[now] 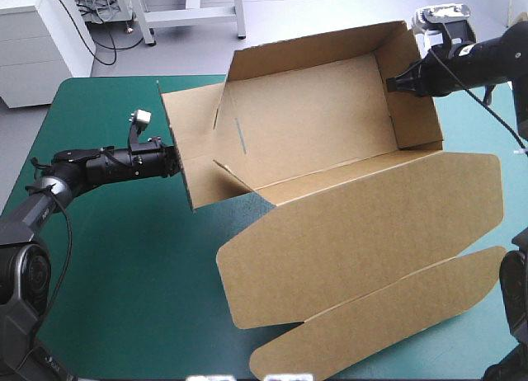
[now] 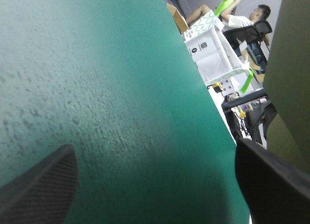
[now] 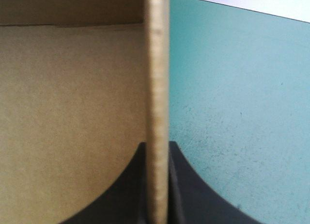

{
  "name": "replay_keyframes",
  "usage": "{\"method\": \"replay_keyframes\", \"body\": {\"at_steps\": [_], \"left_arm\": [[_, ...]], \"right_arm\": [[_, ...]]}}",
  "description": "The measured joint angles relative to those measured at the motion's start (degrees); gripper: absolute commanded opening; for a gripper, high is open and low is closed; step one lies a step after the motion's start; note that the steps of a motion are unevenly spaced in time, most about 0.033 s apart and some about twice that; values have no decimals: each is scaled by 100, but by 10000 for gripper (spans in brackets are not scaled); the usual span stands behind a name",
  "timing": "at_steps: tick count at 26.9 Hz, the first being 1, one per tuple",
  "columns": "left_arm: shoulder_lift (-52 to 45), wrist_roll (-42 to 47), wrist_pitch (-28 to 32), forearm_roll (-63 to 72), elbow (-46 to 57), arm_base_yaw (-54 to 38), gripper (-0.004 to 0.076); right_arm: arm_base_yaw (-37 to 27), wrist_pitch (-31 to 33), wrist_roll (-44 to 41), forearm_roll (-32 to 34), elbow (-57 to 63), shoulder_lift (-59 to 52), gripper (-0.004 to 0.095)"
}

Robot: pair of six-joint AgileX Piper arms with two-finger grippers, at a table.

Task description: Fold the box

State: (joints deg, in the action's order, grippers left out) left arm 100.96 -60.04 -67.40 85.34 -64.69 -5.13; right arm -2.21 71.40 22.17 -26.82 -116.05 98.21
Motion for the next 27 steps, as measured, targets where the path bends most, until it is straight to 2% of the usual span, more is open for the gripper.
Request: {"method": "replay_keyframes", "body": {"at_steps": [13,27], "left_arm": [[-502,-51,-5,88,0,238,689],[-1079,-106,-38,278,4,240,689]], "right_arm": [[144,-132,-265,684,0,349,-15],[1464,-1267,-1159,1954,0,379,-15]]}}
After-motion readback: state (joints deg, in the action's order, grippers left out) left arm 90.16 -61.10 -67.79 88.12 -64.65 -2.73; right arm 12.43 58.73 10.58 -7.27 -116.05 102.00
